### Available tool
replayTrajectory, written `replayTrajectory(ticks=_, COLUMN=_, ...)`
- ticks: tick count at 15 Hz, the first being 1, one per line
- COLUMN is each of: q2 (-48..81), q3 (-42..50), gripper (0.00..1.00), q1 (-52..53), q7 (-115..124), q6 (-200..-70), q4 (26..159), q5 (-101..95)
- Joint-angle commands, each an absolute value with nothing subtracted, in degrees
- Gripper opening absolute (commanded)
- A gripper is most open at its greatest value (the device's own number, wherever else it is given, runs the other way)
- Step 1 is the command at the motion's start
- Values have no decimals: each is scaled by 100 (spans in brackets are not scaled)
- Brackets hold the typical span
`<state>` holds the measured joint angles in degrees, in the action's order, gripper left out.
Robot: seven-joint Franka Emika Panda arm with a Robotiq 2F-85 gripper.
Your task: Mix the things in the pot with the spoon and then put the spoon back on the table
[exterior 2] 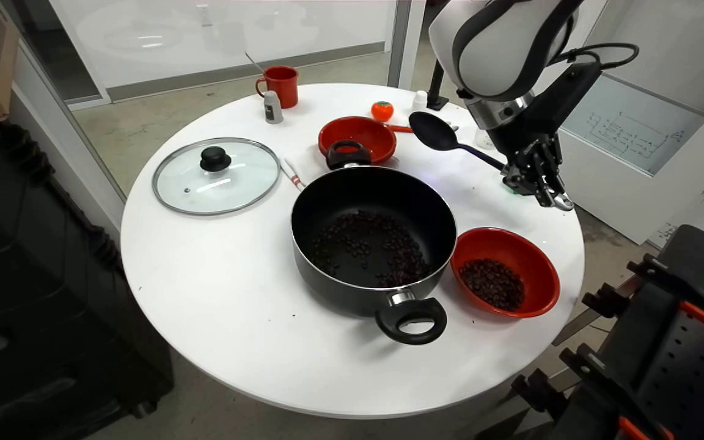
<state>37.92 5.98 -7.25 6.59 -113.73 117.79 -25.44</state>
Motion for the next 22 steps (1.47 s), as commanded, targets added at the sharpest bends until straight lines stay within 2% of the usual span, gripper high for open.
replayTrajectory(ticks=1, q2=4296, q3=591, gripper=8, q1=-749, q7=246, q6=-11391, q4=11283, q5=-2118)
replayTrajectory(ticks=15, q2=5523, q3=513, gripper=8, q1=-1077, q7=-1157, q6=-11012, q4=9905, q5=-1437)
replayTrajectory(ticks=16, q2=5541, q3=509, gripper=45, q1=-1088, q7=-1214, q6=-10968, q4=9866, q5=-1436)
replayTrajectory(ticks=17, q2=5552, q3=509, gripper=59, q1=-1094, q7=-1238, q6=-10941, q4=9823, q5=-1433)
replayTrajectory(ticks=22, q2=5378, q3=500, gripper=95, q1=-1111, q7=-1362, q6=-11109, q4=9969, q5=-1475)
